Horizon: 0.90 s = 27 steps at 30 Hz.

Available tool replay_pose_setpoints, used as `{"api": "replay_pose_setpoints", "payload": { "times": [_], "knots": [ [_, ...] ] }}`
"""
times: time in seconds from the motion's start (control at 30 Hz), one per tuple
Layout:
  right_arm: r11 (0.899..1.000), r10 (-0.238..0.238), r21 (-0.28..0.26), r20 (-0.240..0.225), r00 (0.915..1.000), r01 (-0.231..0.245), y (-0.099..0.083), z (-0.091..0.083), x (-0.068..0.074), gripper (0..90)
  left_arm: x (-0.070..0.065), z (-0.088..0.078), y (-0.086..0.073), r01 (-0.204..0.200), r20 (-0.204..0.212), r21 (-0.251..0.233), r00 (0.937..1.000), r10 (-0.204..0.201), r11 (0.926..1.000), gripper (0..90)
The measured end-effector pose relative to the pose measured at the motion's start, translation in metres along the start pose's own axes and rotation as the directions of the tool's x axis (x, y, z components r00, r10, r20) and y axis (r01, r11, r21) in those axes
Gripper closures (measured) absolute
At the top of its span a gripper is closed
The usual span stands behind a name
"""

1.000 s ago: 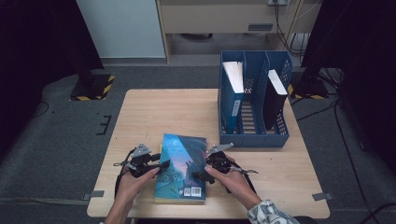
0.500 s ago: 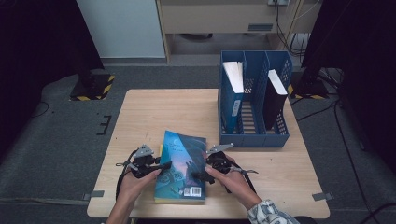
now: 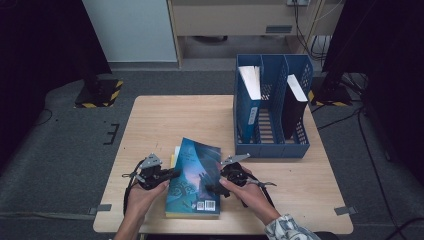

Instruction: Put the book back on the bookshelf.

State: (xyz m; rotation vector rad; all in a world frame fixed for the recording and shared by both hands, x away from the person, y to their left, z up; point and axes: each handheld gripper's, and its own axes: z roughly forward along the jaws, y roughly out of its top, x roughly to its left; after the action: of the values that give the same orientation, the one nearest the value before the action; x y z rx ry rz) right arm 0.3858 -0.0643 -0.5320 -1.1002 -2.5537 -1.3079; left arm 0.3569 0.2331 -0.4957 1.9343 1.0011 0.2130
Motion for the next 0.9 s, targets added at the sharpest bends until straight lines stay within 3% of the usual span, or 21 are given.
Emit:
{"api": "replay_pose_setpoints", "payload": {
  "times": [0.37, 0.43, 0.57, 0.7, 0.77, 0.9],
  "knots": [
    [1.000, -0.014, 0.008, -0.021, 0.9997, 0.014, 0.000, 0.002, 0.005, 3.6, 0.006, -0.005, -0.002, -0.014, 0.004, 0.034, 0.9999, 0.014, 0.9993, 79.4],
    [1.000, -0.013, 0.007, -0.021, 0.9997, 0.013, 0.000, 0.002, 0.005, 3.6, 0.009, -0.004, -0.005, 0.000, -0.023, 0.034, 0.9997, 0.000, 0.9994, 72.2],
    [1.000, -0.013, 0.007, -0.021, 0.9997, 0.013, 0.000, 0.002, 0.005, 3.6, 0.015, -0.004, -0.012, 0.002, -0.108, 0.060, 0.9942, 0.005, 0.9982, 45.3],
    [1.000, -0.013, 0.010, -0.021, 0.9997, 0.013, 0.000, 0.002, 0.005, 4.1, 0.018, -0.008, -0.016, 0.025, -0.124, 0.062, 0.9921, -0.017, 0.9978, 33.1],
    [1.000, -0.013, 0.013, -0.023, 0.9997, 0.013, 0.000, 0.001, 0.005, 5.7, 0.019, -0.007, -0.018, 0.031, -0.115, 0.069, 0.9931, -0.023, 0.9971, 25.5],
    [1.000, -0.004, 0.018, -0.020, 0.9998, 0.004, 0.000, -0.002, 0.006, 9.1, 0.019, 0.001, -0.019, 0.039, -0.037, 0.083, 0.9987, -0.036, 0.9957, 19.3]
  ]
}}
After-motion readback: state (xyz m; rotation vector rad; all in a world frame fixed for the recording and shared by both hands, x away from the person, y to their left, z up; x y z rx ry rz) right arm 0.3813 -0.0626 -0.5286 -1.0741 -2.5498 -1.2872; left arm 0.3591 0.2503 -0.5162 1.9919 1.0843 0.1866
